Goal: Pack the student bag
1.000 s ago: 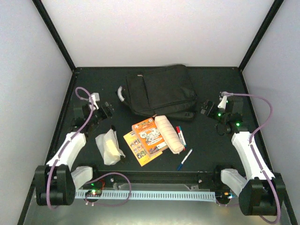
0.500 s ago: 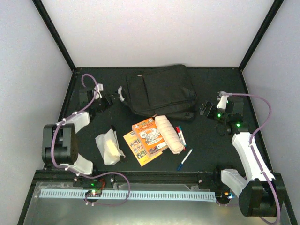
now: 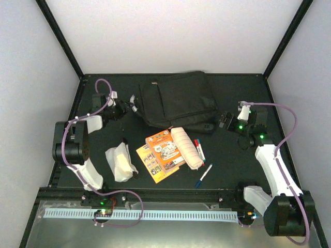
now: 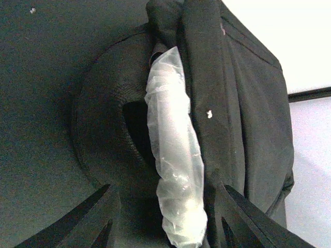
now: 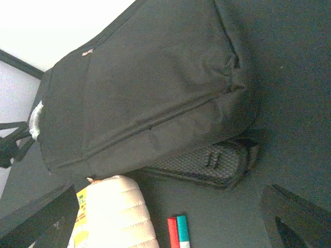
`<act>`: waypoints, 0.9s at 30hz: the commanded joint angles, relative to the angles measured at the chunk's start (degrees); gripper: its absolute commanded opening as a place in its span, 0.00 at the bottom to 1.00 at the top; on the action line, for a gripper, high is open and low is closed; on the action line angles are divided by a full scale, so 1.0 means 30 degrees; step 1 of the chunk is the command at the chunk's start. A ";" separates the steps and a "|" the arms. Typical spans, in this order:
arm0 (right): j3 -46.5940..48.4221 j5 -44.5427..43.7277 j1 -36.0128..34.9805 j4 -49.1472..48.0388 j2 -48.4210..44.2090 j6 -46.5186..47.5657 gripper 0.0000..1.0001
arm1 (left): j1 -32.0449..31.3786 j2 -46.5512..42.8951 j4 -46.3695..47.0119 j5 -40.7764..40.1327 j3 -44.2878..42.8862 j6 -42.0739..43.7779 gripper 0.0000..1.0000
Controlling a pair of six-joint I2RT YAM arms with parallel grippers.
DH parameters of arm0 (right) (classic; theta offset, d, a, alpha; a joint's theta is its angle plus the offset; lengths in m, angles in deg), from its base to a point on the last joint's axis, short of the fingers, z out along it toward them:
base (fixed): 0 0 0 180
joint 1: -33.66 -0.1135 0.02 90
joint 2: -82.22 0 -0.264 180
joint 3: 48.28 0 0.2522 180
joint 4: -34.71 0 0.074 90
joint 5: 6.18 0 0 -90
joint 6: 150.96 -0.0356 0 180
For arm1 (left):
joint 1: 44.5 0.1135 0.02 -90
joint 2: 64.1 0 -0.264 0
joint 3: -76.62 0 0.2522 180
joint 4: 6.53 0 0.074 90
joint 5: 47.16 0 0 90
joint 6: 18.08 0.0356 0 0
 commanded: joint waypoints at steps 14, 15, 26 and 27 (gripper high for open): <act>0.1157 -0.0201 -0.2371 0.0150 0.1296 0.0628 0.99 | -0.0861 0.1789 0.0223 0.1398 -0.1884 0.0239 0.04; 0.1297 -0.0282 -0.2690 0.0160 0.1447 0.0659 0.99 | -0.0899 0.1558 0.0301 0.1469 -0.1744 0.0288 0.03; 0.4380 -0.2297 -0.8218 -0.0089 0.4382 0.1226 1.00 | -0.2376 -0.3113 0.1903 0.2511 0.1069 0.0411 0.03; 0.4739 -0.2500 -0.8687 -0.0137 0.4784 0.1254 1.00 | -0.2557 -0.3562 0.1840 0.2476 0.1270 0.0361 0.03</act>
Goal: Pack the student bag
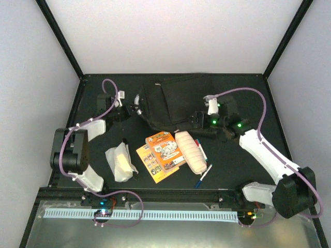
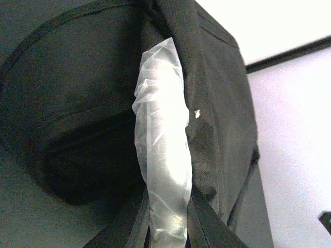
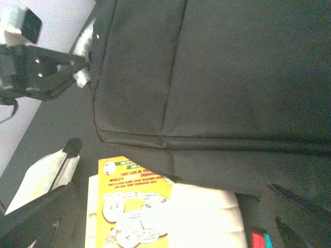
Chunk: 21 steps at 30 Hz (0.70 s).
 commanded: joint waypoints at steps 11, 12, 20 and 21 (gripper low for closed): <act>0.5585 -0.3536 -0.5486 0.0104 0.5145 0.1396 0.94 | -0.2610 -0.6687 -0.0024 0.0446 0.1589 0.0059 0.03; 0.5998 -0.3799 -0.5880 0.0193 0.5353 0.1541 0.93 | -0.2664 -0.6988 -0.0159 0.0344 0.1655 0.0031 0.03; 0.8624 -0.5918 -0.7981 0.1427 0.7310 0.1980 0.87 | -0.2696 -0.8718 -0.0755 0.0162 0.1918 0.0017 0.03; 0.8875 -0.6271 -0.8170 0.1677 0.7564 0.2038 0.86 | -0.2693 -0.8806 -0.0782 0.0129 0.1937 0.0015 0.03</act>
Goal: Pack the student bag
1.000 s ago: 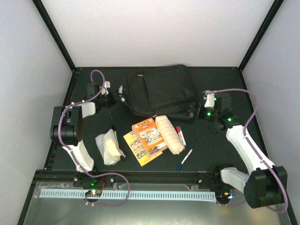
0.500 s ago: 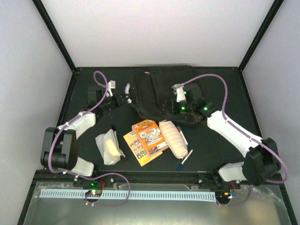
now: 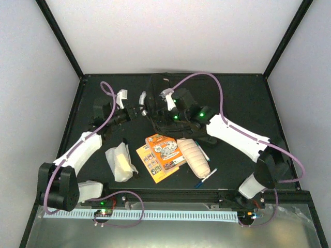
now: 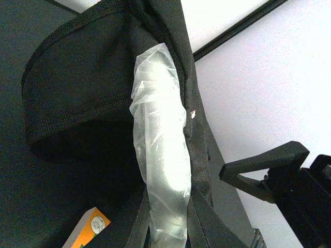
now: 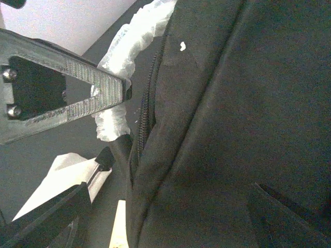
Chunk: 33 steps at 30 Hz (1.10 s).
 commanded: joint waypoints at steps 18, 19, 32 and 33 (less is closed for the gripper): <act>0.1950 -0.5392 -0.1884 0.2301 0.0971 0.0208 0.19 | -0.0108 -0.1189 -0.0100 -0.0213 -0.0096 0.0479 0.03; 0.1920 -0.5833 -0.1871 0.2282 0.0689 0.0159 0.13 | -0.0080 -0.1211 -0.0234 -0.0278 -0.0098 0.0549 0.03; 0.2903 -0.8424 -0.0730 0.3677 -0.1216 0.0618 0.02 | -0.0100 -0.1658 -0.1801 -0.0258 0.0006 0.1249 0.30; 0.2885 -0.8474 -0.0511 0.3747 -0.1452 0.0675 0.02 | -0.0098 -0.1749 -0.1955 -0.0141 0.0010 0.1367 0.37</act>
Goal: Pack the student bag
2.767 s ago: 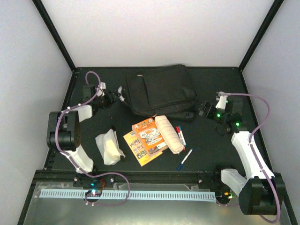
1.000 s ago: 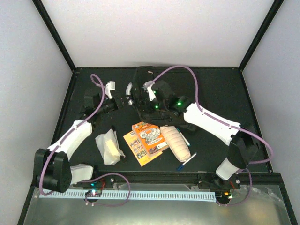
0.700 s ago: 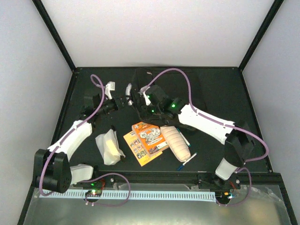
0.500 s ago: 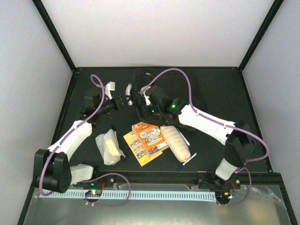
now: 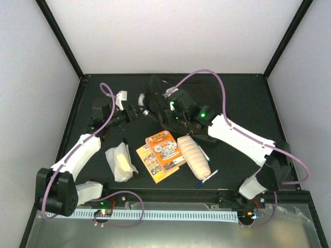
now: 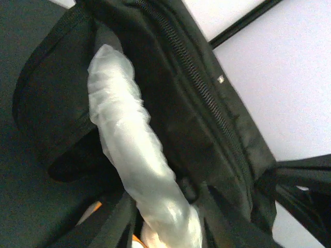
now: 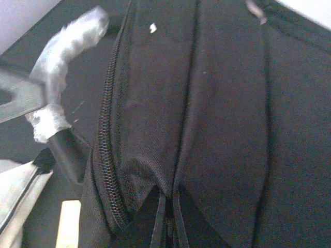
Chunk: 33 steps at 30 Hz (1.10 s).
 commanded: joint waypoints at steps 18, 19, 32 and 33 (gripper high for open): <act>-0.0164 -0.2112 0.5765 0.2461 -0.5877 -0.0529 0.02 | -0.5164 -0.2923 -0.7246 -0.2462 -0.1425 0.3760 0.91; -0.0419 -0.2108 0.5935 0.2600 -0.6206 -0.0600 0.02 | -0.5859 -0.3111 -0.7464 -0.2811 -0.1423 0.3764 0.91; -0.4458 -0.2446 0.6645 0.3630 -1.0146 -0.1242 0.02 | -1.4421 -0.1040 -1.1501 -0.4539 -0.2037 0.2621 0.82; -0.4750 -0.2432 0.6628 0.3633 -1.0299 -0.1326 0.02 | -1.5002 -0.0664 -1.1783 -0.4313 -0.2159 0.2750 0.81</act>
